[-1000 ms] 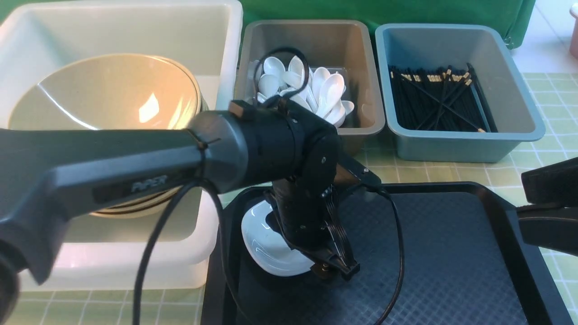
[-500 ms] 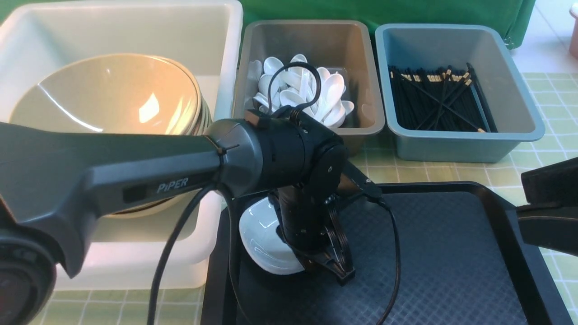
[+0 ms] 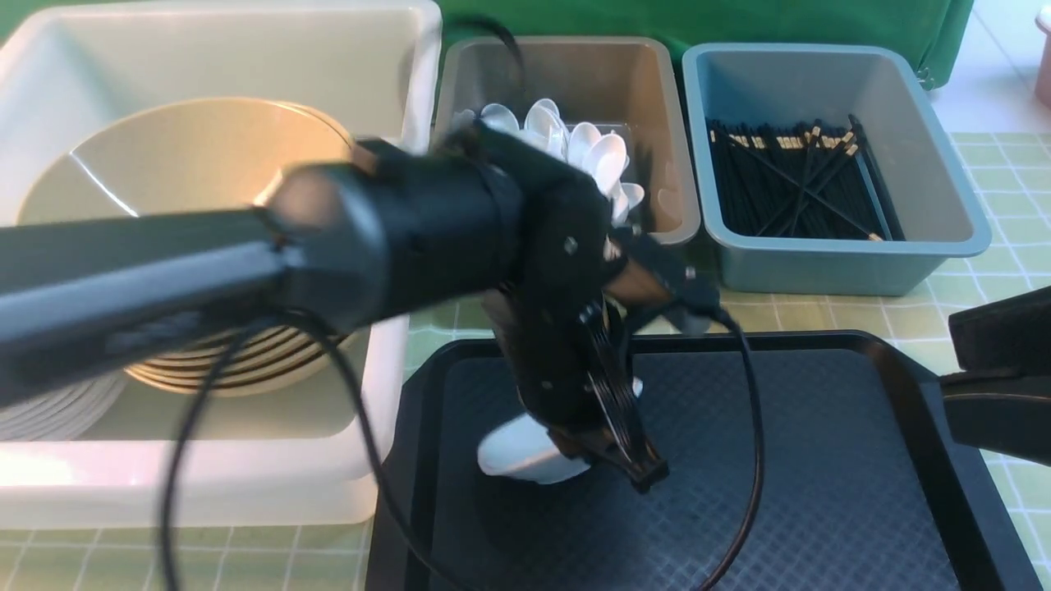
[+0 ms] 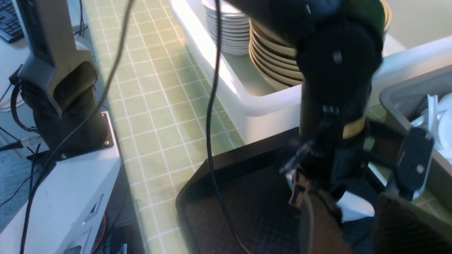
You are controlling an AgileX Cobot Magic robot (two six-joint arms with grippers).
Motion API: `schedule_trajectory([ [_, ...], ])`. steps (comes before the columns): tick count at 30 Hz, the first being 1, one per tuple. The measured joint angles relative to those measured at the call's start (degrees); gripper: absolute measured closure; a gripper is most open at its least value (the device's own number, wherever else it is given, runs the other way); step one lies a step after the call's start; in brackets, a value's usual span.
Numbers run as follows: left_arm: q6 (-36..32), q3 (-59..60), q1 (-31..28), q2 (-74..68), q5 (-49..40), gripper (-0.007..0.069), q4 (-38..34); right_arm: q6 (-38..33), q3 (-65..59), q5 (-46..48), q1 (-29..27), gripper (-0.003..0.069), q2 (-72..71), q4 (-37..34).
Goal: On green table put chopsticks spoon bowls plates into blue grey white boxes.
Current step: 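Grasp the small white bowl on the black tray by its rim with the left gripper, then place the white bowl into the white bin with the other dishes with the left gripper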
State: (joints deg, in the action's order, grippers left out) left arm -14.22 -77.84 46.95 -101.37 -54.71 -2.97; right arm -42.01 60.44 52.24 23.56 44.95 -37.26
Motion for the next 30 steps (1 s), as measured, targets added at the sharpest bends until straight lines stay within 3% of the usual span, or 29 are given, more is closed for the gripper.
schedule_trajectory([
  [22,2.84,0.22,-0.45,18.66,-1.58,0.0609,5.88,0.00,0.00,-0.05,0.00,0.0423,0.00,0.00],
  [30,3.93,-6.80,-0.79,28.61,-5.07,0.0609,8.72,0.00,0.00,-0.05,0.00,0.0423,0.00,0.00],
])
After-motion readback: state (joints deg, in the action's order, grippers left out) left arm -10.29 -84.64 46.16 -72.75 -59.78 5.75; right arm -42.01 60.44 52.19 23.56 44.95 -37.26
